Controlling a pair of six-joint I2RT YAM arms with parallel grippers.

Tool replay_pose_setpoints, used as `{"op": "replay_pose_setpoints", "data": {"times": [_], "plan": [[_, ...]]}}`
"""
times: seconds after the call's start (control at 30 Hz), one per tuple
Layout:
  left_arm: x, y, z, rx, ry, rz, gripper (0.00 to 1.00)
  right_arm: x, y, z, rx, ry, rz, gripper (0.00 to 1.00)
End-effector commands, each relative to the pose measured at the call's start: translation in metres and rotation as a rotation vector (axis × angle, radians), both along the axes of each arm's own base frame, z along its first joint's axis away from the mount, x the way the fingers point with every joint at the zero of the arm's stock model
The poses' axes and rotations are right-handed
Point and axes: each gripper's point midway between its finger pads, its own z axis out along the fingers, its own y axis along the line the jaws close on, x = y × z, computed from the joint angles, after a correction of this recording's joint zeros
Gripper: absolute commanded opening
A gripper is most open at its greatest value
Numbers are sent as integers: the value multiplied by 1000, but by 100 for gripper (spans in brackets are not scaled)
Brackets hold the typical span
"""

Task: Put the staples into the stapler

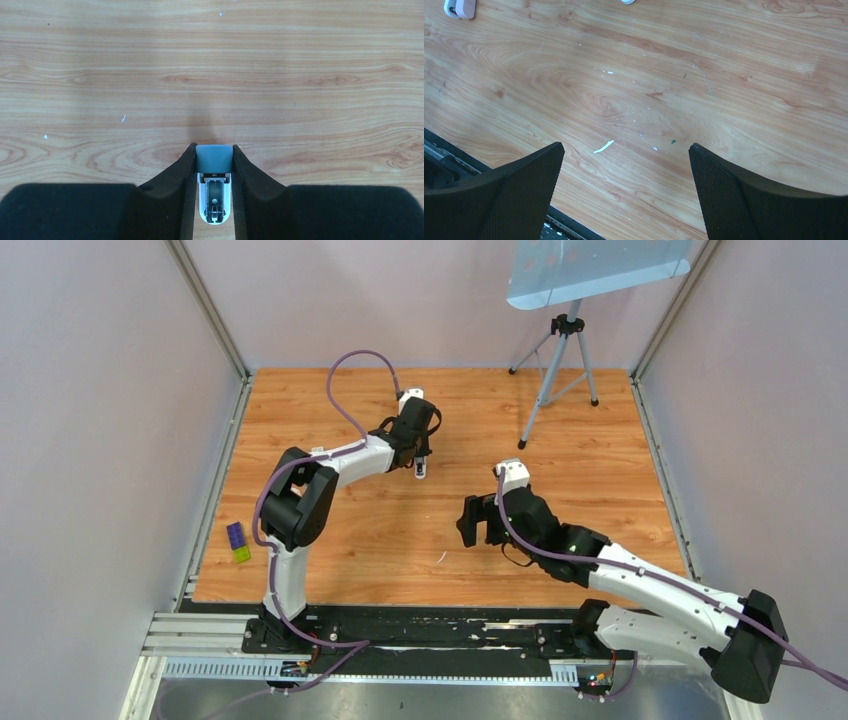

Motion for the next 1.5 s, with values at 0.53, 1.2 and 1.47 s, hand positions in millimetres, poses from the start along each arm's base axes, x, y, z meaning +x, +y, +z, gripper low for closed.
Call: {"op": "replay_pose_setpoints", "data": {"times": [0.53,1.2,1.47], "plan": [[-7,4,79,-48,-73,-22,79,-2,-16,21,51,-39,-44,99],[-119,207,94,105,43,435,100,-8,-25,21,48,-61,-35,99],[-148,281,46,125,162,612,94,-5,-26,29,33,-90,-29,99]]}}
